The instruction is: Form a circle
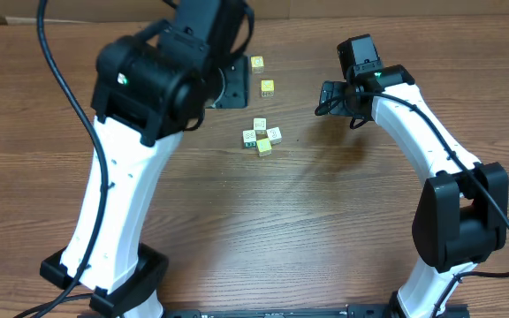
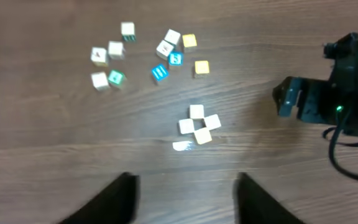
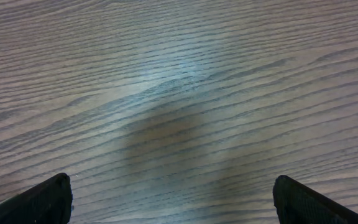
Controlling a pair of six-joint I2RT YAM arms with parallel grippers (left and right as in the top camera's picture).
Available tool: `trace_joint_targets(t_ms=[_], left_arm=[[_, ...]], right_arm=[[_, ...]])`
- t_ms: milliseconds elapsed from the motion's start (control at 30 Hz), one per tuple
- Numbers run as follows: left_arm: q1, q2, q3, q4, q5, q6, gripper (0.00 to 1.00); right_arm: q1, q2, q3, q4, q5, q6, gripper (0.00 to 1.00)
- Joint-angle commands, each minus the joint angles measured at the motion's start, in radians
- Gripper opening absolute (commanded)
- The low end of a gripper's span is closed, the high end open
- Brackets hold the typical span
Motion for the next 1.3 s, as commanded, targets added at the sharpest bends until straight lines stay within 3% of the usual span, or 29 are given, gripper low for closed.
trace_joint_targets(t_ms=[0, 33, 67, 167, 200, 233, 400, 533, 933, 1267], left_arm=[[-0.006, -0.071, 0.006, -0.002, -0.099, 0.054, 0.70], [-0.006, -0.078, 0.006, -0.002, -0.099, 0.053, 0.84], [-0.006, -0.084, 0.006, -0.002, -0.098, 0.049, 0.91], [-0.003, -0.094, 0.006, -0.002, -0.100, 0.045, 0.77], [-0.003, -0.095, 0.006, -0.002, -0.100, 0.046, 0.82], [-0.003, -0.095, 0.006, 0.000, -0.100, 0.046, 1.00], [-0.003, -0.096, -0.037, 0.072, -0.103, 0.047, 1.00], [-0.002, -0.125, -0.147, 0.238, -0.105, 0.082, 1.00], [0.088, -0.405, -0.913, 0.782, -0.041, 0.133, 1.00], [0.290, -0.696, -1.712, 1.546, 0.232, 0.132, 1.00]], right_arm=[[-0.002, -0.014, 0.013, 0.002, -0.001, -0.003, 1.00], [-0.002, -0.014, 0.013, 0.002, -0.001, -0.003, 1.00], [-0.002, -0.014, 0.013, 0.002, -0.001, -0.003, 1.00], [-0.002, -0.014, 0.013, 0.002, -0.001, -0.003, 1.00], [-0.002, -0.014, 0.013, 0.002, -0.001, -0.003, 1.00], [-0.002, -0.014, 0.013, 0.002, -0.001, -0.003, 1.00], [-0.002, -0.014, 0.013, 0.002, -0.001, -0.003, 1.00], [-0.002, -0.014, 0.013, 0.002, -0.001, -0.003, 1.00], [-0.002, -0.014, 0.013, 0.002, -0.001, -0.003, 1.00], [-0.002, -0.014, 0.013, 0.002, -0.001, -0.003, 1.00]])
